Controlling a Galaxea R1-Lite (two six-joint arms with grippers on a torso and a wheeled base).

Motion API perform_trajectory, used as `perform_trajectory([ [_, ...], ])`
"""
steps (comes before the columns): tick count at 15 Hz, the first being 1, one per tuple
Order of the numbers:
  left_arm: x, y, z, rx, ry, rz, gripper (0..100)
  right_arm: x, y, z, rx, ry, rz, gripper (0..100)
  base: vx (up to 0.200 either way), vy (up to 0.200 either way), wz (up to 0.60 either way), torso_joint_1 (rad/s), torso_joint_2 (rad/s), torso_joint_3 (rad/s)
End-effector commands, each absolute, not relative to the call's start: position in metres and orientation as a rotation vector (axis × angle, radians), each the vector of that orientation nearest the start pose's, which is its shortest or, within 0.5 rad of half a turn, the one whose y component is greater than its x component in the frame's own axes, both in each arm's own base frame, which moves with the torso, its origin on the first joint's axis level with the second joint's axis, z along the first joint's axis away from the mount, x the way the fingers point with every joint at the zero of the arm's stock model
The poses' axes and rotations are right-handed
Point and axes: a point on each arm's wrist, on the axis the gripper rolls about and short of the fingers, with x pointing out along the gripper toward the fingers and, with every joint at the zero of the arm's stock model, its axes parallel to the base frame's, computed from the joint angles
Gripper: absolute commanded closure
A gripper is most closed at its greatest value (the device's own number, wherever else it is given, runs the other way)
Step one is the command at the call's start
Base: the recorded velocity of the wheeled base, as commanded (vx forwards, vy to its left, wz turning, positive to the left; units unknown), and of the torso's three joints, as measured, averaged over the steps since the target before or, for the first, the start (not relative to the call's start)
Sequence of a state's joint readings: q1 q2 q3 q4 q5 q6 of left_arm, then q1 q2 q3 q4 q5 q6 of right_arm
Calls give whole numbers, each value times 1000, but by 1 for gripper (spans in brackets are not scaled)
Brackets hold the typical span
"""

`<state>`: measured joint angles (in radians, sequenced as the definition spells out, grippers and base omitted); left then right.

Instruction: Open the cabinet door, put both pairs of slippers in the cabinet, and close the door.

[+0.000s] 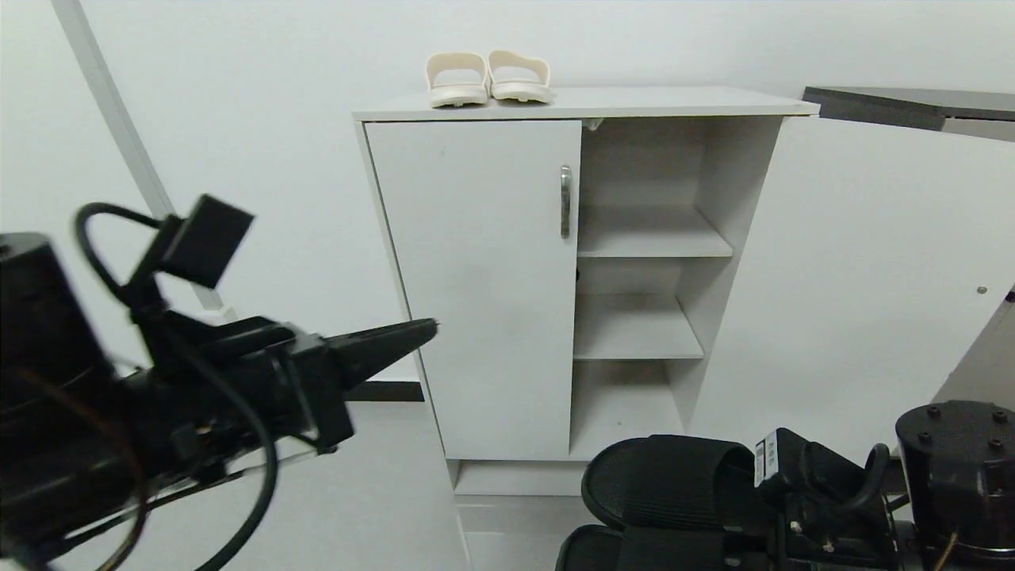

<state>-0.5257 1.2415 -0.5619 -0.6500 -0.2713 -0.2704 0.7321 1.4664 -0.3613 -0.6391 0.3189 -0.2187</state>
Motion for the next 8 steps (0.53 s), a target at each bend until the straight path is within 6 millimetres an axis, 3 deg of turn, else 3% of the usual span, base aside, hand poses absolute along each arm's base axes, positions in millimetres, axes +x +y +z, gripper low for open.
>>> perform_trajectory([
  [1,96,-53,221,-235,45,-670,100,149,143,130,-295,365,1080,100,0,0,0,0,0,0],
  [2,63,-36,216,-237,41,-628,100,149,143,131,-295,362,1079,100,0,0,0,0,0,0],
  [4,24,-15,205,-236,60,-574,100,149,143,131,-295,362,1079,100,0,0,0,0,0,0],
  [6,-4,2,190,-233,62,-454,100,149,143,132,-294,357,1076,100,0,0,0,0,0,0],
  [8,-18,8,178,-235,43,-349,100,154,144,132,-292,362,1064,100,0,0,0,0,0,0],
])
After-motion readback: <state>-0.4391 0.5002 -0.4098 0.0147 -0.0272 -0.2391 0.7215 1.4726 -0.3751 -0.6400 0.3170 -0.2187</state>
